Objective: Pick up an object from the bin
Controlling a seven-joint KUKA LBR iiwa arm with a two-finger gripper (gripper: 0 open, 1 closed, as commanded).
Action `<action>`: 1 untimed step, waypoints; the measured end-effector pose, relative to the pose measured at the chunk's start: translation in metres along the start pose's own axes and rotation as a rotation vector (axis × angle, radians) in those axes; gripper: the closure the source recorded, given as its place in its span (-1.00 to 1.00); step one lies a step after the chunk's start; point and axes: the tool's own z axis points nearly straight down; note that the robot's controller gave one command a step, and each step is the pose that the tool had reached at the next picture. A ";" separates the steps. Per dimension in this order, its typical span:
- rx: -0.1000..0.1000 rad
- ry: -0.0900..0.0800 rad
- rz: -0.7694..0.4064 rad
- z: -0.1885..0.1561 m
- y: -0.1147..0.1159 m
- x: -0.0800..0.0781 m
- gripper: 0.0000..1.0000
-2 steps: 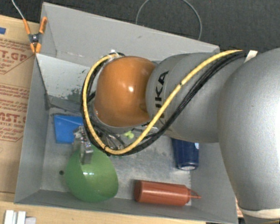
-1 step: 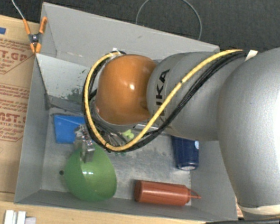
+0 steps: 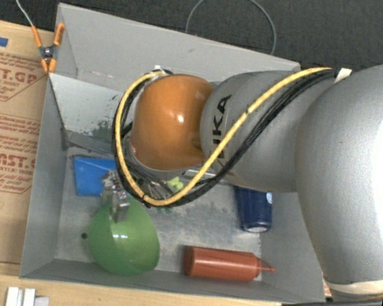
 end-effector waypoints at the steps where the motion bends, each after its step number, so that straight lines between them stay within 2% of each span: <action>1: 0.000 0.000 0.000 0.000 0.000 0.000 1.00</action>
Offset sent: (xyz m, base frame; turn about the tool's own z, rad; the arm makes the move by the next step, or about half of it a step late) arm -0.0413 -0.0043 -0.0106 -0.1977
